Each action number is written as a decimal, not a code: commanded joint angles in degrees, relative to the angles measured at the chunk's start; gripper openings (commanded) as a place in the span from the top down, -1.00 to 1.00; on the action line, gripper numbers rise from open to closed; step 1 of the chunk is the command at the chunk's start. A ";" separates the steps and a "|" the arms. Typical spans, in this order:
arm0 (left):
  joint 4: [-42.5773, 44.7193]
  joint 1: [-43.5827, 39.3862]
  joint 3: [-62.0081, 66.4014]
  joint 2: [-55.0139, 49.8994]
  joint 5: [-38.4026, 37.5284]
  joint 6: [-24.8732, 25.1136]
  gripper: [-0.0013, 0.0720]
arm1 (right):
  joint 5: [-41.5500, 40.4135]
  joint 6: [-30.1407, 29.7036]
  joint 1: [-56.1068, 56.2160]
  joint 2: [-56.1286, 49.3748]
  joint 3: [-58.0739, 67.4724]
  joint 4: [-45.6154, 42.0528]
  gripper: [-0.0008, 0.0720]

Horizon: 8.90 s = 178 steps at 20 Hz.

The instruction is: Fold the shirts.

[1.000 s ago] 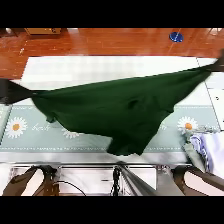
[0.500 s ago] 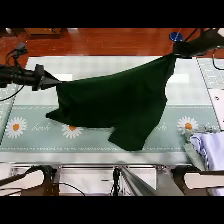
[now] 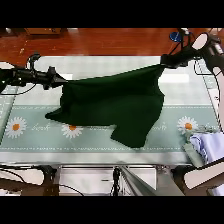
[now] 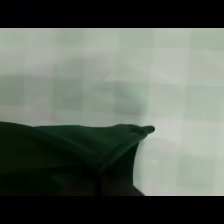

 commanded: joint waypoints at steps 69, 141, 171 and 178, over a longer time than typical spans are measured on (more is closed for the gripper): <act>37.83 2.14 -9.09 2.36 -12.59 12.57 0.91 | 17.84 -13.51 -21.59 21.31 -42.60 15.34 -0.40; 16.31 -6.91 -17.07 23.15 25.11 -8.17 0.92 | -2.80 -0.59 -8.13 19.26 -12.22 0.33 0.92; 4.55 -12.98 0.85 -5.49 39.50 10.47 0.91 | -12.66 -5.40 -8.33 2.97 -12.15 0.57 0.92; 20.37 -8.04 9.20 -5.29 -0.46 -2.43 0.92 | 12.37 -2.40 -8.33 9.75 -12.33 -9.92 0.92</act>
